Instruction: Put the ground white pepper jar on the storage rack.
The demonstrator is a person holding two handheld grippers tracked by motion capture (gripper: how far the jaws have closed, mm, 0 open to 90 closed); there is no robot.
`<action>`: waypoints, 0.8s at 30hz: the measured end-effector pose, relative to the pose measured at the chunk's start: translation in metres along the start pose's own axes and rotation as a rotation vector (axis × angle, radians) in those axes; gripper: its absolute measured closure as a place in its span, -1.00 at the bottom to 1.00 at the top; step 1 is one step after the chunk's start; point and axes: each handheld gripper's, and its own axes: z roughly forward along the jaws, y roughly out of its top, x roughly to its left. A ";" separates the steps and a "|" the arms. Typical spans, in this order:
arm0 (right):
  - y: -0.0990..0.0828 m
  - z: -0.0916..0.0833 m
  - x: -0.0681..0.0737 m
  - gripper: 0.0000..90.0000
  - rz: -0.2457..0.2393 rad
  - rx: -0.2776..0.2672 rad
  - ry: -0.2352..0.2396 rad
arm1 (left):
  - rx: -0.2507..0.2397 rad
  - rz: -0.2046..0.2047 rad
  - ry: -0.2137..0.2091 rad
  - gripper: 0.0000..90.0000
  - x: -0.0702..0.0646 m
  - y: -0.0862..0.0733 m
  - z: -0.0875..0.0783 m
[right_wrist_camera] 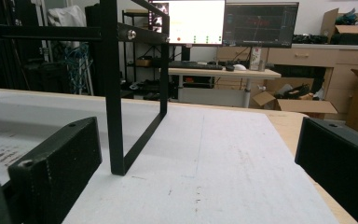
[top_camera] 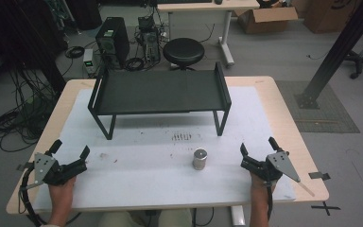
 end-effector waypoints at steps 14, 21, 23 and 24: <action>0.000 -0.001 0.000 -1.00 0.000 -0.008 -0.006 | 0.000 0.000 0.000 -0.99 0.000 0.000 0.000; 0.000 -0.001 0.001 -1.00 -0.003 -0.006 -0.012 | 0.000 -0.004 0.001 -0.99 0.000 0.000 0.000; 0.000 -0.001 0.000 -1.00 -0.002 -0.009 -0.015 | 0.000 -0.004 0.000 -0.99 0.000 0.000 0.000; 0.000 -0.001 0.001 -1.00 -0.005 -0.005 -0.015 | 0.000 -0.004 0.000 -0.99 0.000 0.000 0.000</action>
